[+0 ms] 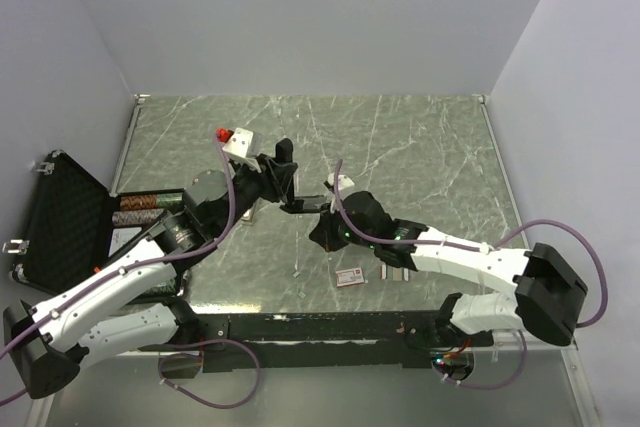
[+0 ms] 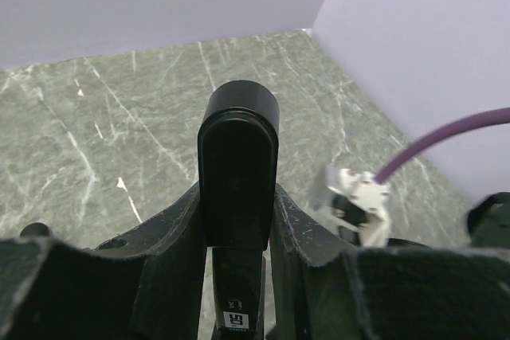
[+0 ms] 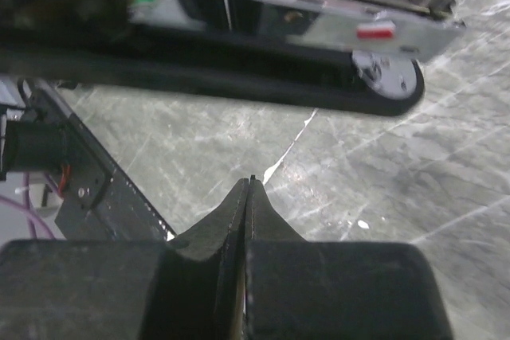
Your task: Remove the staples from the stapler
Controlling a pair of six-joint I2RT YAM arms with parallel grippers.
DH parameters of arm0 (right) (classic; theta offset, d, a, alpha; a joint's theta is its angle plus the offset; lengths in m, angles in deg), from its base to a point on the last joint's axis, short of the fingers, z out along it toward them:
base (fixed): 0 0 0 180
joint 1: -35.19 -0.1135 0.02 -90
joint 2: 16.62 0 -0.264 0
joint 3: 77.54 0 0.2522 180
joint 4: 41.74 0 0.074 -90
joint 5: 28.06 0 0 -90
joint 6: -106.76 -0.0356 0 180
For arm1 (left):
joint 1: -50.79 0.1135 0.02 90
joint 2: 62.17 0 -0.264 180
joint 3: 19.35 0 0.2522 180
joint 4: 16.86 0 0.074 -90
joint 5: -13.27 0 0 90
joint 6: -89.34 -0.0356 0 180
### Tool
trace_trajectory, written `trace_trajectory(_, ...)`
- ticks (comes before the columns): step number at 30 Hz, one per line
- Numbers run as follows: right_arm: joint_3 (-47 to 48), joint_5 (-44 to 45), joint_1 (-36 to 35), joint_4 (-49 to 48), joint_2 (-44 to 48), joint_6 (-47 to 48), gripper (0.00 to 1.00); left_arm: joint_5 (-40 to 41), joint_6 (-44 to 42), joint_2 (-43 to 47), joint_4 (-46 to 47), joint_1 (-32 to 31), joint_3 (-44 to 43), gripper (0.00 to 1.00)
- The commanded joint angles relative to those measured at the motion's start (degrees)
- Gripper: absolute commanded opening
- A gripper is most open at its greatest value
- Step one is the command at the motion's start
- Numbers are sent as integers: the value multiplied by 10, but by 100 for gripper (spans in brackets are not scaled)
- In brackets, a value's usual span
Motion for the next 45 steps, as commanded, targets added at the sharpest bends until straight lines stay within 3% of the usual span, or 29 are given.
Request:
trace_trajectory(1, 12, 32, 4, -56, -20, -31, 0, -32, 35, 33, 43, -3, -23, 1)
trace_trajectory(13, 15, 68, 50, -72, -13, -7, 0, -68, 64, 75, -5, -4, -8, 1)
trace_trajectory(24, 76, 102, 52, -29, 9, 54, 0, -113, 67, 51, -22, -2, -6, 1)
trace_trajectory(32, 113, 79, 50, -9, 37, 88, 0, -139, 67, 18, -19, -3, -2, 1)
trace_trajectory(45, 121, 92, 47, 59, 76, 106, 0, -100, 44, -36, -36, -2, -13, 1)
